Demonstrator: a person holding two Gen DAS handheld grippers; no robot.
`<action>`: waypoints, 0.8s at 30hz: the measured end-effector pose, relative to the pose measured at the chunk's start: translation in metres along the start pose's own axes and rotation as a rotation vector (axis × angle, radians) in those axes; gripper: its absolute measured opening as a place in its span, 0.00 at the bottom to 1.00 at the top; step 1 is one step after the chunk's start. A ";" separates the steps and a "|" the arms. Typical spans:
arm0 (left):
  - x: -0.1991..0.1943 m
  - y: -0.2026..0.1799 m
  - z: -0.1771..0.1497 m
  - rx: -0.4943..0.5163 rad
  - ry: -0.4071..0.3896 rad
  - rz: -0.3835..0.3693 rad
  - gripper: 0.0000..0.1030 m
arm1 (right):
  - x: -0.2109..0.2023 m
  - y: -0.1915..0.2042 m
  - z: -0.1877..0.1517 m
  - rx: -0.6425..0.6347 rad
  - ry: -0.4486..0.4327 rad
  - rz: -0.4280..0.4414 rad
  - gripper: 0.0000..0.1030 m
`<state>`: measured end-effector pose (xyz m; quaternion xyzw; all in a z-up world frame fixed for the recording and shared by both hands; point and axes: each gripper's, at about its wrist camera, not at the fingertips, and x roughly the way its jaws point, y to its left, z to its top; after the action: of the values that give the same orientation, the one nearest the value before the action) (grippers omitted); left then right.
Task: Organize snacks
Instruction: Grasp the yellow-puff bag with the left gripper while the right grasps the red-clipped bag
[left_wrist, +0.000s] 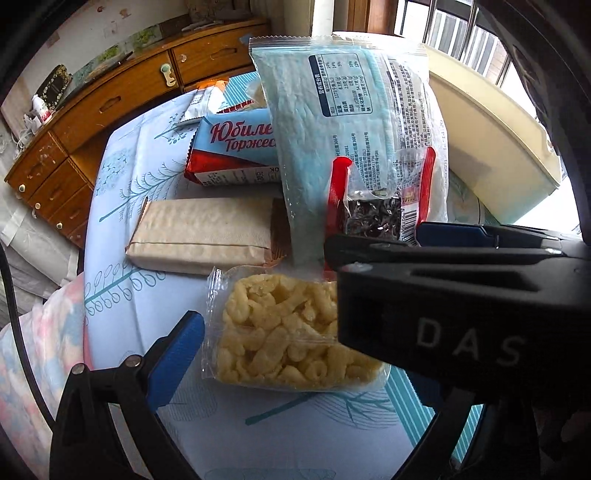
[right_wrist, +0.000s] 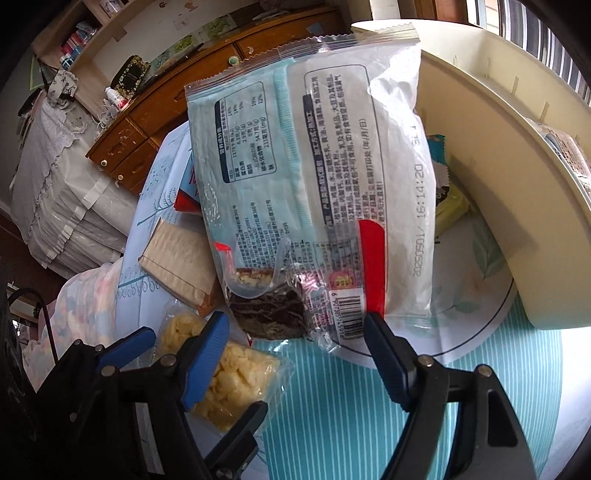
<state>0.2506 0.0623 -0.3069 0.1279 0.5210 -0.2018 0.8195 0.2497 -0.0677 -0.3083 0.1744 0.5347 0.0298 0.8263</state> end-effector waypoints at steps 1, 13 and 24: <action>0.000 0.001 -0.001 -0.003 0.000 -0.002 0.96 | 0.001 0.000 0.000 0.002 -0.001 -0.004 0.74; -0.001 0.006 -0.003 -0.021 -0.014 -0.066 0.85 | 0.006 0.010 -0.002 0.004 -0.034 -0.029 0.59; -0.011 0.016 -0.011 -0.057 0.033 -0.077 0.83 | 0.002 0.014 -0.005 -0.007 -0.029 0.009 0.42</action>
<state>0.2447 0.0834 -0.3019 0.0877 0.5444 -0.2161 0.8057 0.2482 -0.0528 -0.3078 0.1741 0.5219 0.0328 0.8344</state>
